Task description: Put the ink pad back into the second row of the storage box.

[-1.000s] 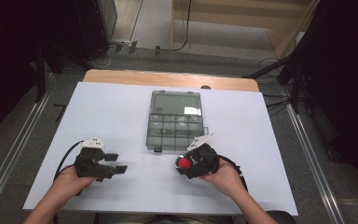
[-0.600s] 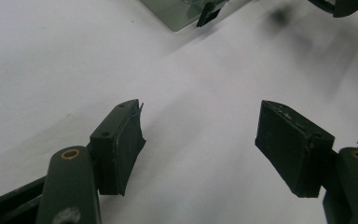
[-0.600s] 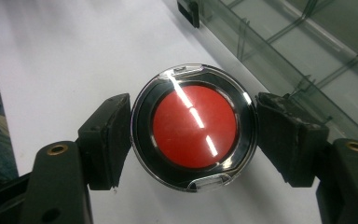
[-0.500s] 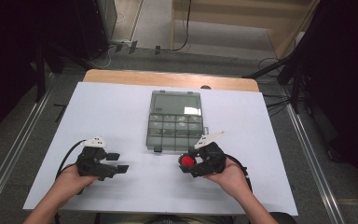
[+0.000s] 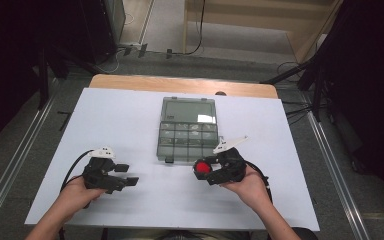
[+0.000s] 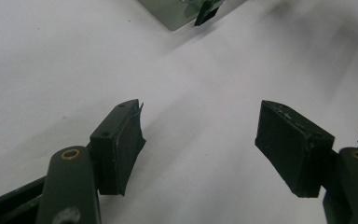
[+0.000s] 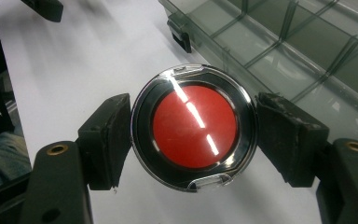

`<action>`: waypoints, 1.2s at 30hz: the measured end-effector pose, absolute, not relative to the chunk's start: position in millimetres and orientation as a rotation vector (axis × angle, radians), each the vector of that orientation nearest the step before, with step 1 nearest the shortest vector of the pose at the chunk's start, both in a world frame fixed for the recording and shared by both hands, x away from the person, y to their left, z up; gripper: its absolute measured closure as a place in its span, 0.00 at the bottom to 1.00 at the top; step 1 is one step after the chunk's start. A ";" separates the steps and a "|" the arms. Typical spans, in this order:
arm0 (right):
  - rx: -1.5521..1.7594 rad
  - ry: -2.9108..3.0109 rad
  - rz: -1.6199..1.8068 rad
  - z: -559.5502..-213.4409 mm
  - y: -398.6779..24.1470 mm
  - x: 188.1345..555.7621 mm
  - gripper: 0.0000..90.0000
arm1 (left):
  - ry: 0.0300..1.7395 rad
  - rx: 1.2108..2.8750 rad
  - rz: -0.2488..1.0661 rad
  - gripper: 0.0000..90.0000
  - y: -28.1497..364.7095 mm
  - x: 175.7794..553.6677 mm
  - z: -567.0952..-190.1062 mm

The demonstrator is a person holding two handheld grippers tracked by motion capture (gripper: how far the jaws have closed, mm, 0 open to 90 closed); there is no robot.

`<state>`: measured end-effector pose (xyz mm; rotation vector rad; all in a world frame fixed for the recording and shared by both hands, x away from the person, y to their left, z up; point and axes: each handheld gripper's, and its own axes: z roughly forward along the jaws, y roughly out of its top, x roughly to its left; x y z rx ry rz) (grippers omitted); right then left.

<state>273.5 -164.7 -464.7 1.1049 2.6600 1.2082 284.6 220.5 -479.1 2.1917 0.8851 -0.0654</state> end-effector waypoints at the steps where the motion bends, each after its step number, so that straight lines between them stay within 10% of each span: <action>1: 1.104 2.659 1.209 -464.4 -164.7 274.0 0.34 | 0.885 2.190 -0.066 0.34 220.2 284.7 -479.3; 36: 1.142 2.606 1.229 -451.5 -161.2 302.4 0.34 | 0.884 2.188 -0.064 0.34 219.7 285.4 -480.1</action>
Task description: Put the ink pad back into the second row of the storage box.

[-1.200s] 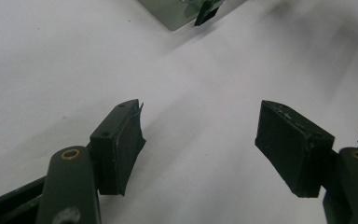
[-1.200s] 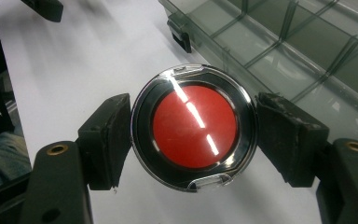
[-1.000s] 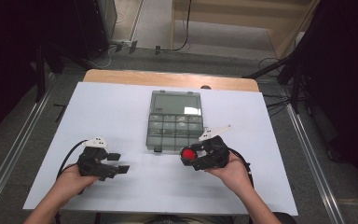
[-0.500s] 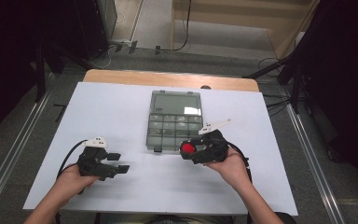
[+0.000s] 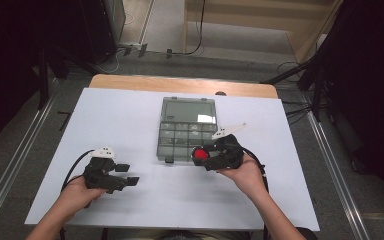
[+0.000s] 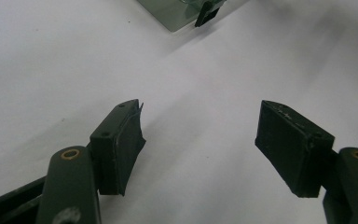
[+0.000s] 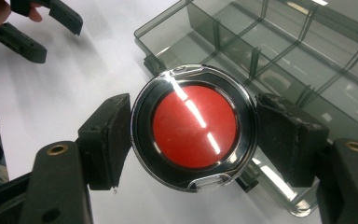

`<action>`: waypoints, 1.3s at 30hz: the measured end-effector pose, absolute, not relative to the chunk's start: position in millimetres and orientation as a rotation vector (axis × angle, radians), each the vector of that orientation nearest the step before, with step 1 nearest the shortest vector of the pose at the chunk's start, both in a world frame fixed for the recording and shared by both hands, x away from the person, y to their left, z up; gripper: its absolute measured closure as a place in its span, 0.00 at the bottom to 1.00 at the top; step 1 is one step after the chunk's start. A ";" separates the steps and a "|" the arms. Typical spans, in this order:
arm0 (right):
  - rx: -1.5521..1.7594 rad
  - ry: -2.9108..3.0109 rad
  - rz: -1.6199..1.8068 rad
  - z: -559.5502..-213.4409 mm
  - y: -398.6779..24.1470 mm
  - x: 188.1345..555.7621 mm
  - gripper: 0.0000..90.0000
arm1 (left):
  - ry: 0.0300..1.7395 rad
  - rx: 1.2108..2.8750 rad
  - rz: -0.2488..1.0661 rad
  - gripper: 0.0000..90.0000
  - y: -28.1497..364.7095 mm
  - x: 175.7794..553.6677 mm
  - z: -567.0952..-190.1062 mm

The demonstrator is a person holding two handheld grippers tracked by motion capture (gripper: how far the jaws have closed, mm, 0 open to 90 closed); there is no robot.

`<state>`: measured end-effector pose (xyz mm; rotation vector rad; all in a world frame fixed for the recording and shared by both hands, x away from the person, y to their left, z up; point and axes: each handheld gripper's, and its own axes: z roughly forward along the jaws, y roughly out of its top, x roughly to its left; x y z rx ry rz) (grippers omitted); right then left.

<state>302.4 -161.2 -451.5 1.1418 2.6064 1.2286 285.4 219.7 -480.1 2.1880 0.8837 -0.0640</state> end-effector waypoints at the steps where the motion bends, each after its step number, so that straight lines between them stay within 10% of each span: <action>1: 1.142 2.605 1.233 -451.3 -161.1 303.2 0.34 | 0.883 2.187 -0.065 0.34 219.7 285.3 -480.0; 39: 1.166 2.607 1.145 -456.3 -138.9 346.6 0.34 | 0.875 2.188 -0.057 0.34 221.1 285.5 -480.2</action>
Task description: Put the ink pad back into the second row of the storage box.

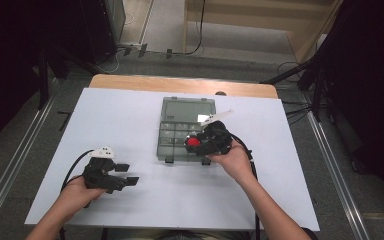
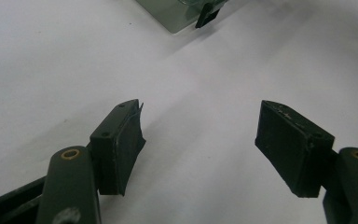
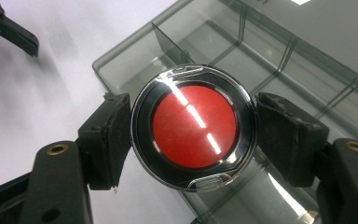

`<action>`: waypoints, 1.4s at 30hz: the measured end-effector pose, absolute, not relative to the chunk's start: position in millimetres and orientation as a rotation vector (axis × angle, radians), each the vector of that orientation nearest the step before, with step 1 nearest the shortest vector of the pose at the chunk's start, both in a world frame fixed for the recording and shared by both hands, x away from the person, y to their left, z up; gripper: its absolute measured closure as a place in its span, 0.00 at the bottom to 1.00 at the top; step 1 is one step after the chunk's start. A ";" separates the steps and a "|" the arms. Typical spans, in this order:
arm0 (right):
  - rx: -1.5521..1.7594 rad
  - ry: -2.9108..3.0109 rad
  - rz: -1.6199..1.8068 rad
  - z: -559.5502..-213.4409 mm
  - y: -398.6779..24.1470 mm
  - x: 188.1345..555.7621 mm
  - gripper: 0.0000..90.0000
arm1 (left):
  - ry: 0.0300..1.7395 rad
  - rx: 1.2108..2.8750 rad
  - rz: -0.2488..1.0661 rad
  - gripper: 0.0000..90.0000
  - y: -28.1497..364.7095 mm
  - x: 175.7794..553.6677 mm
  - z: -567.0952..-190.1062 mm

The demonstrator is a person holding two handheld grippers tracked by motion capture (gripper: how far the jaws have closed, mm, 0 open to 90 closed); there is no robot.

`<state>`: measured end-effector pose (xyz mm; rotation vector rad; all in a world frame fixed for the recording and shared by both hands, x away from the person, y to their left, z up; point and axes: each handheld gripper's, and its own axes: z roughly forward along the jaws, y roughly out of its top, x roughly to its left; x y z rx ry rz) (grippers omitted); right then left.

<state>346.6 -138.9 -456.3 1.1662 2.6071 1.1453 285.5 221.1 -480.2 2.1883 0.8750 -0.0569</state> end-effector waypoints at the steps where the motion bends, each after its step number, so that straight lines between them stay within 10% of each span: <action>1: 1.167 2.605 1.142 -457.0 -138.9 346.7 0.34 | 0.874 2.187 -0.059 0.34 221.0 285.6 -480.4; 42: 1.209 2.575 1.223 -466.4 -149.7 347.5 0.26 | 0.877 2.175 -0.033 0.34 222.1 285.7 -477.7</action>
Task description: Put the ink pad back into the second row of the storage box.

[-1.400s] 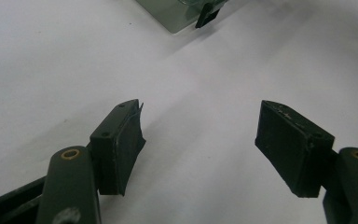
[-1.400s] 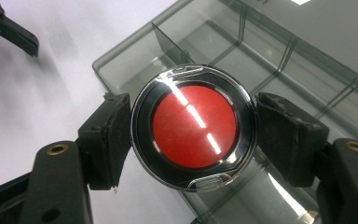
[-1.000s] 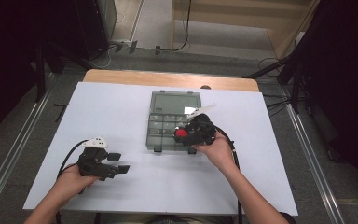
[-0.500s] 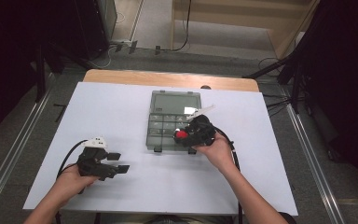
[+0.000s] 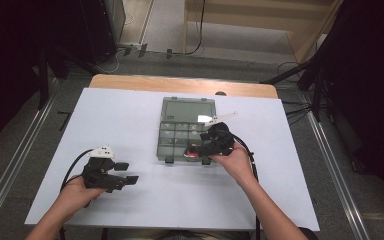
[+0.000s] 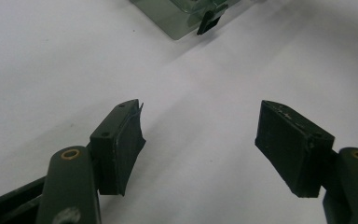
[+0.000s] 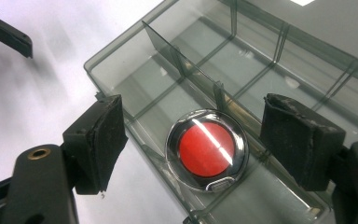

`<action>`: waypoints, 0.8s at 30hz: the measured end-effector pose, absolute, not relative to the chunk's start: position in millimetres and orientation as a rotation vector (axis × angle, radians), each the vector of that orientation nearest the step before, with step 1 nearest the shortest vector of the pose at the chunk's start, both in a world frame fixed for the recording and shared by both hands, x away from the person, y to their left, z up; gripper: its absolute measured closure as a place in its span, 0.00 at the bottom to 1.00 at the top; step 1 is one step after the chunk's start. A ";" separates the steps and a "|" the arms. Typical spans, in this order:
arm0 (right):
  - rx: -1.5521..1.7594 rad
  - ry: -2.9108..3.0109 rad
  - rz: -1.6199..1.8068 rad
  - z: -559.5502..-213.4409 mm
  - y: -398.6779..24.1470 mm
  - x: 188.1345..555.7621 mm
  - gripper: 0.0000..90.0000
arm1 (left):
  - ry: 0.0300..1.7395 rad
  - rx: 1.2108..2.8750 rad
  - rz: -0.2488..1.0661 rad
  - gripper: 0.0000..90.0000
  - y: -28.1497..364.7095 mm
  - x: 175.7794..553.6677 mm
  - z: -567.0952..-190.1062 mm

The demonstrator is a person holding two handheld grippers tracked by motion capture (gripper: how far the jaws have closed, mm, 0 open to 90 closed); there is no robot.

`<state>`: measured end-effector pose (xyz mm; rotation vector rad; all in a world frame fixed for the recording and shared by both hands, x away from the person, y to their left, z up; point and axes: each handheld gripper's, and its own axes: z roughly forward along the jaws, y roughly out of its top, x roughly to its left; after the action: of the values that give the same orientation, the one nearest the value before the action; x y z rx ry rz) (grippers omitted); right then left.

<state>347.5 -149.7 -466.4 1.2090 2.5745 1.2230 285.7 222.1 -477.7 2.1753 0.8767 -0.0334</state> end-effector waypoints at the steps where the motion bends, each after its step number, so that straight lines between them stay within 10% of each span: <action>1: 1.203 2.570 1.234 -465.5 -150.9 346.7 0.26 | 0.880 2.174 -0.026 0.34 222.3 285.9 -477.3; 24: 1.232 2.474 1.336 -456.7 -185.8 342.9 0.27 | 0.921 2.114 -0.050 0.35 221.7 302.0 -467.5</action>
<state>342.9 -185.8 -456.7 1.2323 2.4741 1.3355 302.0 221.7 -467.5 2.1138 0.9207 -0.0500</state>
